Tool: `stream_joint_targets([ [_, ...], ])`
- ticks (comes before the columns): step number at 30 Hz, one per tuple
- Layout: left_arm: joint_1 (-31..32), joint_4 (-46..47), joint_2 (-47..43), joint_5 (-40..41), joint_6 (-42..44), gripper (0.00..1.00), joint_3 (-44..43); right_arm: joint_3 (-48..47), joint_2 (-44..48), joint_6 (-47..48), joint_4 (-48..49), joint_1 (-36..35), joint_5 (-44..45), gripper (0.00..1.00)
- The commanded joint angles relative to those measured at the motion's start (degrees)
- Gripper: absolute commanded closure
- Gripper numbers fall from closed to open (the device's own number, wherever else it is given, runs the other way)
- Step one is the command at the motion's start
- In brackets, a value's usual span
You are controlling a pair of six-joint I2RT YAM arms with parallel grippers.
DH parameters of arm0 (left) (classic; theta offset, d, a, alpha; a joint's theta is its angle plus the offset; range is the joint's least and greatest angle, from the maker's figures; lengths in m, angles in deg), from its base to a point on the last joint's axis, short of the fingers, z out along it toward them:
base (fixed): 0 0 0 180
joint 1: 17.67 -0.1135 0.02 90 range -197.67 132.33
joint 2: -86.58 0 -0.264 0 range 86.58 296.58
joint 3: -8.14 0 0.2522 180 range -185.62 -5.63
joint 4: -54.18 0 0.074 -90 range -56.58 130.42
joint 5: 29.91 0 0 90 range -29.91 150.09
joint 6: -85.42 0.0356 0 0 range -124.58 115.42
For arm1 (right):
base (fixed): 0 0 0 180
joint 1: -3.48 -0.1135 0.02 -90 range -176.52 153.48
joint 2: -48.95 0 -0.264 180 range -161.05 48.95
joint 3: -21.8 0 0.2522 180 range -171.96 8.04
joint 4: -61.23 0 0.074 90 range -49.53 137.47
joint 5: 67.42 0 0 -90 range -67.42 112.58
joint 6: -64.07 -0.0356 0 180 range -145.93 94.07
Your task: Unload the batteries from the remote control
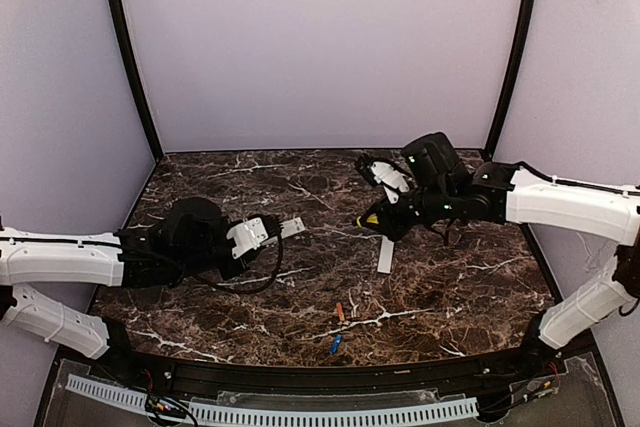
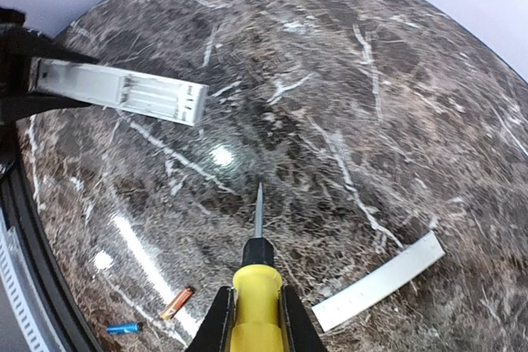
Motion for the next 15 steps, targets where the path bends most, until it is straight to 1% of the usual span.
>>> stream_joint_targets([
  [1,0.47,4.43,2.81,6.58,-16.10,1.00,-2.77,6.52,6.68,-15.35,9.78,0.60,18.28,1.00],
  [2,0.51,4.98,3.88,8.81,-17.92,1.00,-2.90,8.37,7.87,-17.78,9.71,0.58,21.95,1.00],
  [3,0.53,5.69,4.36,9.94,-22.15,1.00,-3.20,9.57,9.11,-20.16,9.50,0.60,25.53,1.00],
  [4,0.58,5.91,5.41,12.33,-24.29,1.00,-3.34,11.17,10.24,-22.87,9.35,0.60,28.23,1.00],
  [5,0.68,5.93,5.87,13.59,-29.50,1.00,-3.66,12.71,11.38,-25.23,9.42,0.60,30.13,1.00],
  [6,0.70,5.77,6.90,15.73,-35.30,1.00,-3.89,14.19,12.25,-27.18,9.76,0.60,31.06,1.00],
  [7,0.93,5.14,7.82,16.96,-38.07,1.00,-3.95,15.54,12.65,-28.79,10.28,0.60,31.39,1.00],
  [8,1.08,4.76,8.27,19.56,-42.65,1.00,-3.90,16.66,12.72,-30.02,10.91,0.59,31.41,1.00],
  [12,1.49,2.58,11.84,24.71,-53.51,1.00,-4.12,20.47,10.52,-31.07,16.05,0.38,30.77,1.00],
  [15,1.92,-0.72,15.36,27.19,-59.73,1.00,-5.10,22.42,8.46,-31.76,19.51,0.10,34.26,1.00],
])
